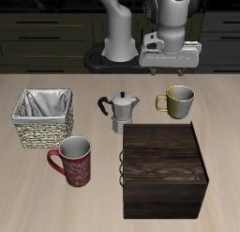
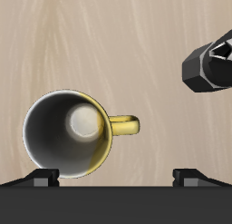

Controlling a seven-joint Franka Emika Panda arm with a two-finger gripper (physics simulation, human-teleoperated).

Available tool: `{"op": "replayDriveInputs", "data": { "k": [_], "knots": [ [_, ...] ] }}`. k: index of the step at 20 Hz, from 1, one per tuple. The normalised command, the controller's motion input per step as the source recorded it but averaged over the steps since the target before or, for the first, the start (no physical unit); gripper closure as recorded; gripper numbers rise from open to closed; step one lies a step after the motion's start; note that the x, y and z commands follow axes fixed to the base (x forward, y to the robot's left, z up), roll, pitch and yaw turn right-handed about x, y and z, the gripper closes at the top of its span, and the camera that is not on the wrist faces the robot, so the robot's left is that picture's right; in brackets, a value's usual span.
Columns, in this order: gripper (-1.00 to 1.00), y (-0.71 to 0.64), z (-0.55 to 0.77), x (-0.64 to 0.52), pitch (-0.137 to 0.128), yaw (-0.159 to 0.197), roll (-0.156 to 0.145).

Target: Place the white and yellow mug in the basket

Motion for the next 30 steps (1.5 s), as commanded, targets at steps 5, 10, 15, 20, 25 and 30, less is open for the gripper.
{"op": "replayDriveInputs", "data": {
  "k": [5, 10, 15, 20, 25, 30],
  "knots": [
    [-1.0, 0.17, -0.35, -0.17, -0.006, 0.004, 0.043],
    [-1.0, 0.07, -0.2, 0.1, 0.006, -0.001, 0.006],
    [-1.0, 0.02, -0.23, 0.16, 0.016, -0.023, 0.018],
    [-1.0, -0.06, -0.23, 0.11, 0.053, -0.027, 0.007],
    [1.0, -0.04, -0.54, 0.13, 0.157, -0.042, 0.103],
    [1.0, -0.09, -0.18, 0.03, 0.059, -0.041, 0.032]
  ]
}}
